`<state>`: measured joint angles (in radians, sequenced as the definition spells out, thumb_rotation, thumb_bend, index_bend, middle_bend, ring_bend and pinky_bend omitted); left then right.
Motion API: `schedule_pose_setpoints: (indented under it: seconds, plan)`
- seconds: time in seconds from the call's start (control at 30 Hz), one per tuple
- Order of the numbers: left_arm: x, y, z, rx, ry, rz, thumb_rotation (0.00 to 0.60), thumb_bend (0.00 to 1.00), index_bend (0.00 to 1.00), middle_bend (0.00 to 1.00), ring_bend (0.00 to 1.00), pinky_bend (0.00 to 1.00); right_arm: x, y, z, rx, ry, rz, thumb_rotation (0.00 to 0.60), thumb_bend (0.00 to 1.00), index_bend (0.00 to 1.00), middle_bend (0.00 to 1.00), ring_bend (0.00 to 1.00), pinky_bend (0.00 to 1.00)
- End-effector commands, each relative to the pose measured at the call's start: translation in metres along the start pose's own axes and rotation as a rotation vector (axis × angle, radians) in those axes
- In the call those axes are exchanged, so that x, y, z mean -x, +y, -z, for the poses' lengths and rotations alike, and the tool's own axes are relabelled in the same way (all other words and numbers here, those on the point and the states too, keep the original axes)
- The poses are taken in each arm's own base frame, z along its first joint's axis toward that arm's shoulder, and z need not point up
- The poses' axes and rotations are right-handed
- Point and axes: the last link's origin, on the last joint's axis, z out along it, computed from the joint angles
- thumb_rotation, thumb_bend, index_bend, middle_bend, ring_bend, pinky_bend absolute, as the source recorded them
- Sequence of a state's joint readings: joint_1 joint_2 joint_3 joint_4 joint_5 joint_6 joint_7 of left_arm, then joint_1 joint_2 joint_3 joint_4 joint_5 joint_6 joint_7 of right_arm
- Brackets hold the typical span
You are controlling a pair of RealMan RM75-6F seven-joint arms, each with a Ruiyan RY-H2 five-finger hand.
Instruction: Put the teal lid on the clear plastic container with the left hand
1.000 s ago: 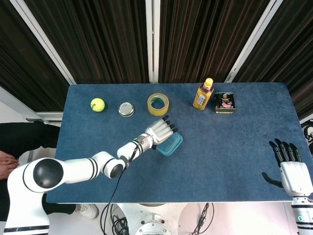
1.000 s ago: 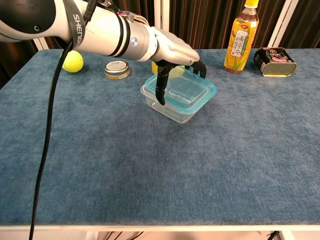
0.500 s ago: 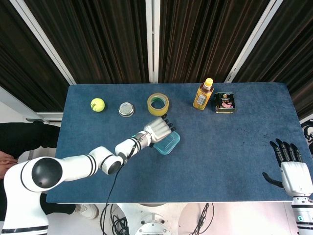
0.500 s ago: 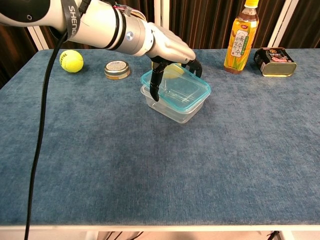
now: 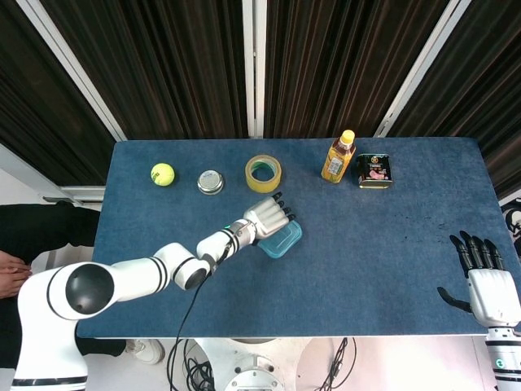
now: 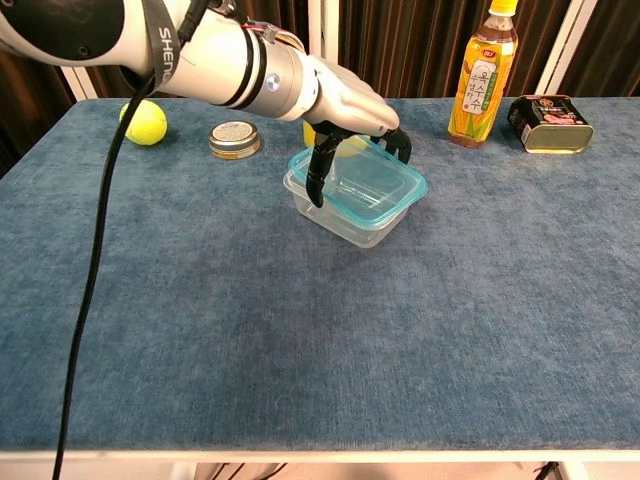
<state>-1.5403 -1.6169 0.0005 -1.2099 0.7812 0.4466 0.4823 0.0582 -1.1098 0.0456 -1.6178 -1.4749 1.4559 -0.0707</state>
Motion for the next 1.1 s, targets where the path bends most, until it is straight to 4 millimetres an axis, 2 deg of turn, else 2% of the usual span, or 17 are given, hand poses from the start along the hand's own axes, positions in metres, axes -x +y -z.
schedule_pose_setpoints:
  seconds: [0.03,0.3,0.93,1.1]
  plan:
    - [-0.001,-0.001,-0.002,-0.007,-0.003,0.003,0.600,0.12,0.34,0.31,0.15,0.03,0.000,0.001,0.000,0.001,-0.001,0.001,0.600,0.10,0.00,0.00,0.00,0.00]
    - [-0.002,-0.007,-0.003,-0.050,-0.016,0.055,0.600,0.12,0.34,0.30,0.15,0.03,-0.001,0.002,-0.001,0.003,-0.001,-0.001,0.600,0.10,0.00,0.00,0.00,0.00]
    - [0.000,0.005,-0.001,-0.084,-0.024,0.064,0.600,0.12,0.32,0.30,0.15,0.03,0.001,0.004,0.001,0.002,-0.003,-0.009,0.600,0.10,0.00,0.00,0.00,0.00]
    - [-0.001,0.007,-0.001,-0.095,-0.029,0.069,0.600,0.12,0.28,0.26,0.15,0.03,0.001,0.005,0.001,0.003,-0.003,-0.009,0.600,0.10,0.00,0.00,0.00,0.00]
